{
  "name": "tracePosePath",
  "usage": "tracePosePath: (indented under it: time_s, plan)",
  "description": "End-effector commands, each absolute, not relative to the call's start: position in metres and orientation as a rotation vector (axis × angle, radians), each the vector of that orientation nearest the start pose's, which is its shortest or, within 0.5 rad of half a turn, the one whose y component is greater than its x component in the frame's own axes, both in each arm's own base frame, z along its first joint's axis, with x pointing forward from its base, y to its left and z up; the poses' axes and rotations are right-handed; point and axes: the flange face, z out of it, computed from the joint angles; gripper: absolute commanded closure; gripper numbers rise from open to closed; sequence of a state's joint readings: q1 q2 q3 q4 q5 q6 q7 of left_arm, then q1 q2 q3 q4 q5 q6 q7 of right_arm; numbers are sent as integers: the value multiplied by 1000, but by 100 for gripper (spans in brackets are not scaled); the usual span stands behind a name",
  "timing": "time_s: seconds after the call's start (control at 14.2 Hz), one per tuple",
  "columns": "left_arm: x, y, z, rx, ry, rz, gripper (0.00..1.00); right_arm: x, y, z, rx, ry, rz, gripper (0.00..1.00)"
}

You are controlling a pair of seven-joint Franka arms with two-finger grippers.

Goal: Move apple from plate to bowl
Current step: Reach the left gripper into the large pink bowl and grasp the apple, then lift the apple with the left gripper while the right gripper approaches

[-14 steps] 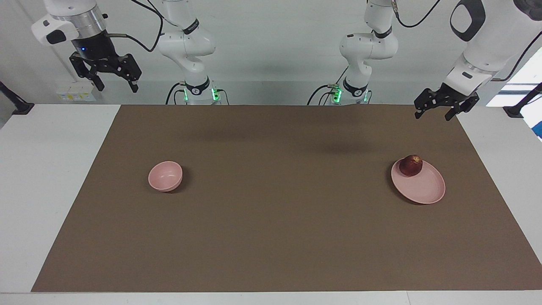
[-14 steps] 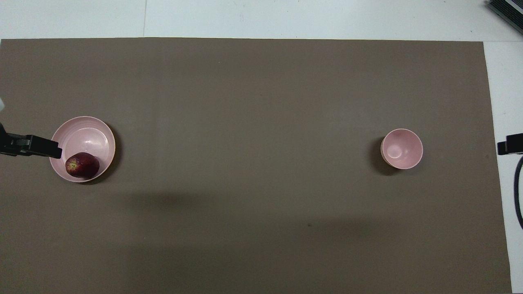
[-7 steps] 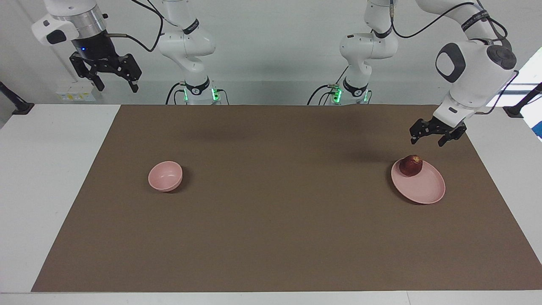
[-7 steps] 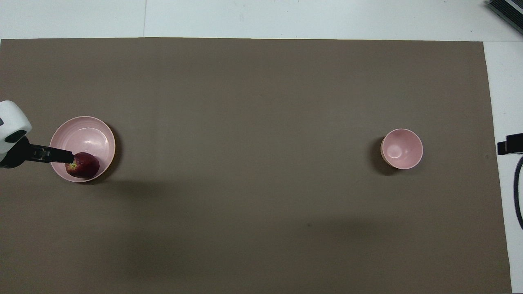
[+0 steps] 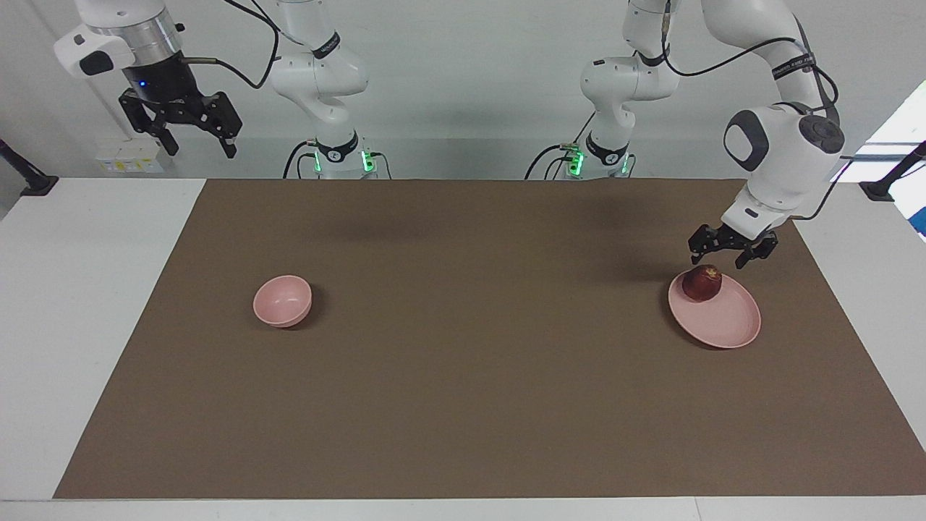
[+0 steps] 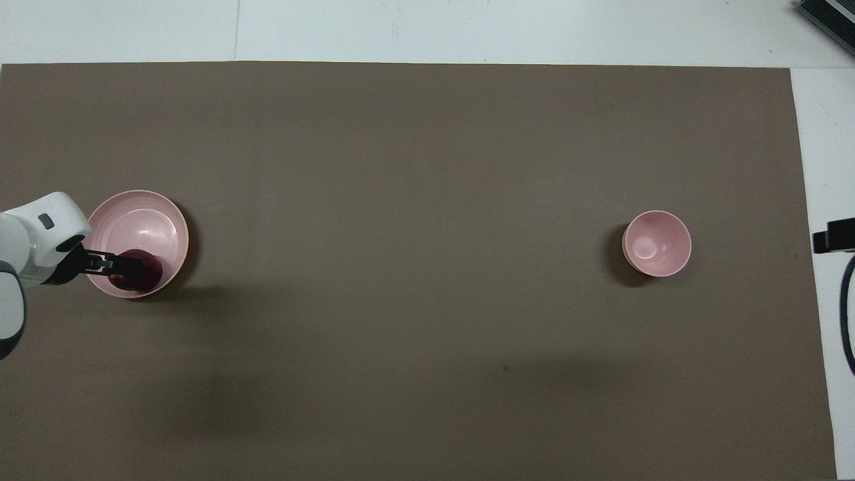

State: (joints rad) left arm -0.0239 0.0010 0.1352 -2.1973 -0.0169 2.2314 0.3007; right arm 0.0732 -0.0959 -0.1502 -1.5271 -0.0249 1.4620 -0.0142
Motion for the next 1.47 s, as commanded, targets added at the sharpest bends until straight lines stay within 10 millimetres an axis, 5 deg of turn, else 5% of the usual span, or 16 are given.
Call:
tracePosePath:
  time_s: [0.0, 0.21, 0.28, 0.42, 0.63, 0.91, 1.12, 1.4]
  plan:
    - [528, 65, 361, -3131, 279, -116, 5, 508, -45, 689, -3149, 100, -61, 0]
    - [526, 65, 347, -3129, 271, -140, 21, 508, -46, 689, -3149, 105, -60, 0]
    - [526, 65, 346, -3140, 256, -141, 36, 507, -45, 688, -3149, 100, -53, 0]
    - [526, 64, 346, -3147, 250, -131, 100, 507, -46, 688, -3149, 105, -53, 0]
    - [532, 60, 357, -3144, 258, -155, 100, 507, -45, 688, -3149, 100, -53, 0]
    - [543, 42, 409, -3209, 259, -83, 100, 507, -45, 689, -3149, 100, -53, 0]
    - [554, 1, 459, -3405, 179, -73, 100, 507, -42, 689, -3148, 83, -49, 0]
    - [556, -72, 484, -3577, -138, -3, 100, 500, -34, 685, -3144, 61, 30, 0]
